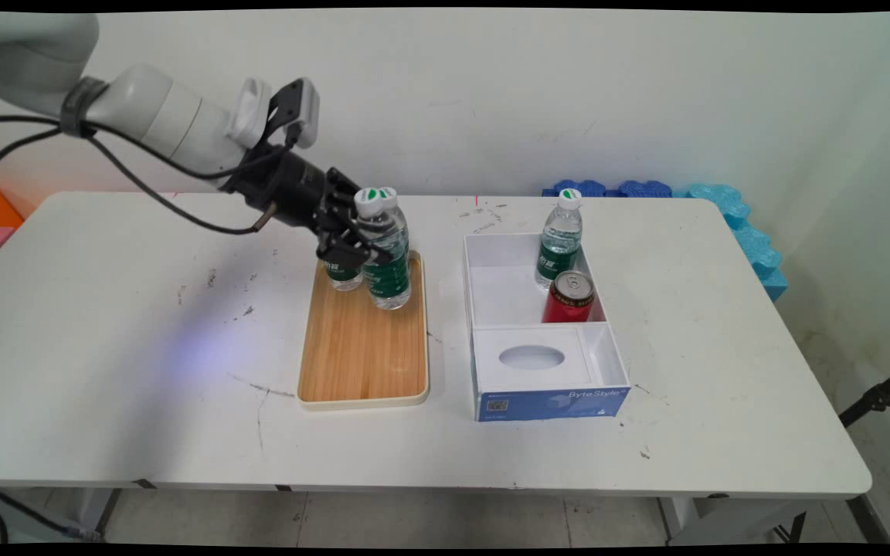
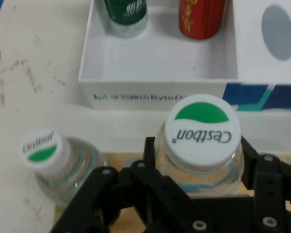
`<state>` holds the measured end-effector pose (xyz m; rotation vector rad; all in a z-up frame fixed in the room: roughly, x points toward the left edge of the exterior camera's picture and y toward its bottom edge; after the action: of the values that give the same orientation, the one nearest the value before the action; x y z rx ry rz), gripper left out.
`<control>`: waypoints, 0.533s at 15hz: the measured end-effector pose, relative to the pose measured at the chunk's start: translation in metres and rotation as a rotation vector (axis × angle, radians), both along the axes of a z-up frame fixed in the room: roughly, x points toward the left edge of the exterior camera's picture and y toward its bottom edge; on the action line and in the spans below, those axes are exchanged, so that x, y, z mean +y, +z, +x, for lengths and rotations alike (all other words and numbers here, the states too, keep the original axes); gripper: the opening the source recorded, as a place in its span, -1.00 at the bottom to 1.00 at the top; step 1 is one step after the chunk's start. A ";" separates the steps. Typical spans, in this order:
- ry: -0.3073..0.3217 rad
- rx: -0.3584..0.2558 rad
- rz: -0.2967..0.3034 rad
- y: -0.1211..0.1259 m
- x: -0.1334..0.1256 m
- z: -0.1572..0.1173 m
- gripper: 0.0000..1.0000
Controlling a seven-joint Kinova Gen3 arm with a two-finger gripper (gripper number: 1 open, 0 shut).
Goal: Place the picked object on the tray
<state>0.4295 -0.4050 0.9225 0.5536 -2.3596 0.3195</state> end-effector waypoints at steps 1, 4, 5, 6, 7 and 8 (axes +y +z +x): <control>0.002 -0.003 0.001 -0.005 0.001 0.003 -1.00; 0.007 -0.008 0.005 -0.022 0.002 0.008 -1.00; 0.008 -0.007 0.007 -0.029 0.001 0.009 -1.00; 0.008 -0.006 0.008 -0.034 0.001 0.009 -1.00; 0.007 -0.004 0.009 -0.040 0.001 0.008 -1.00; 0.006 0.000 0.011 -0.045 0.000 0.007 -1.00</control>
<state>0.4362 -0.4046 0.8772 0.5664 -2.3615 0.3097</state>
